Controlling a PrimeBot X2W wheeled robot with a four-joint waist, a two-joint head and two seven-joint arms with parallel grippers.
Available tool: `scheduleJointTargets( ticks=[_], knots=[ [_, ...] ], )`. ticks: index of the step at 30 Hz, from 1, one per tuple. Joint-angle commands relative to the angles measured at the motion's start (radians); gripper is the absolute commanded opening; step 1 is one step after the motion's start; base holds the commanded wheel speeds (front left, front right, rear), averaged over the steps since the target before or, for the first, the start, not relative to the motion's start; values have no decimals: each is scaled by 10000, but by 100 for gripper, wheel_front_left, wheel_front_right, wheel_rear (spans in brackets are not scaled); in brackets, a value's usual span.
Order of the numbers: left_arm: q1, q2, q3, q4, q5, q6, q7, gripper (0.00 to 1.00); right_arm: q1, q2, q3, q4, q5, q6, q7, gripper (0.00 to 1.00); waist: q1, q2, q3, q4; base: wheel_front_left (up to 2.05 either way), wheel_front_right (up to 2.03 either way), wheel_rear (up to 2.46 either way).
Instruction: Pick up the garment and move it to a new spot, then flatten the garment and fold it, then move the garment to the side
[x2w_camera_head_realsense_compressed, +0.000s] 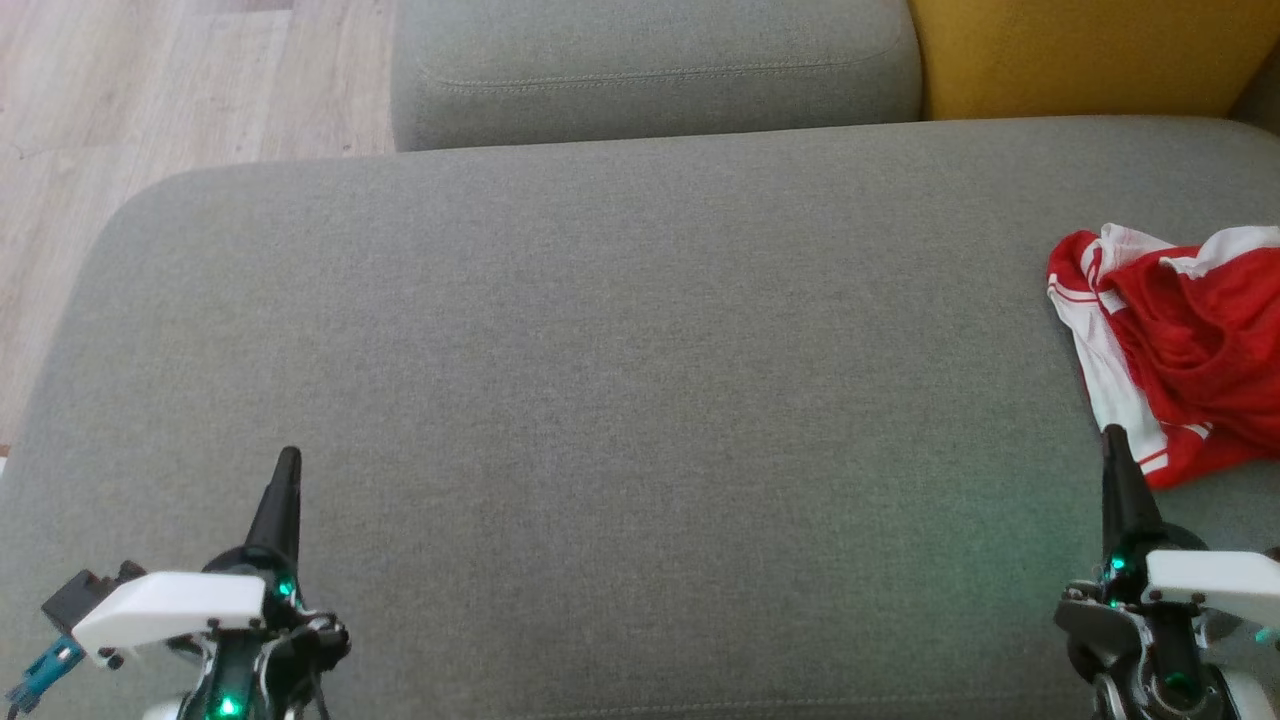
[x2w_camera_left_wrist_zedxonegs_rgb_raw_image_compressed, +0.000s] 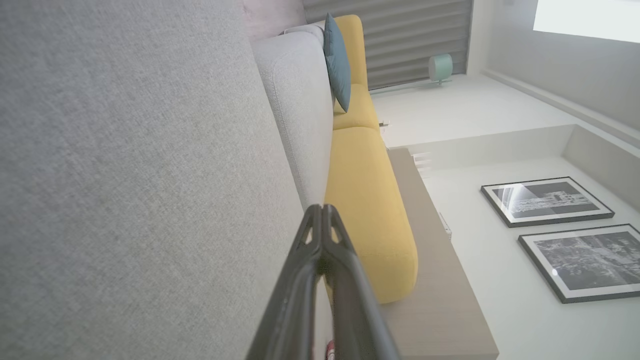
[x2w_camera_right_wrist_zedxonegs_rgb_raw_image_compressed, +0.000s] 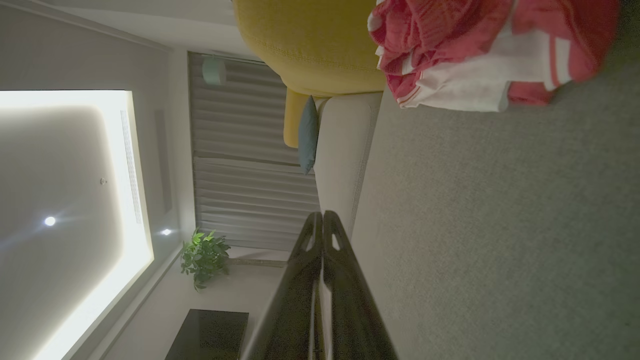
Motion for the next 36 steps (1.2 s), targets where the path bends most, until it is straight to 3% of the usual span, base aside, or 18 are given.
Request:
scheduleJointTargets(
  ticks=[1,14,36],
  knots=[
    [-577,30,498,-265,-368,-149,99,0,-602,-205,121,-233,398,-7,83,0,0,0,1,-3,0,0,0],
    [-740,-121,934,-163,-1688,-475,416,0,-909,-198,35,138,1758,-7,178,0,0,0,9,-24,0,0,0],
    [-746,-182,1021,-159,-1615,-475,485,0,-917,-128,-63,145,1676,-7,257,0,0,0,9,-24,0,0,0]
  ],
)
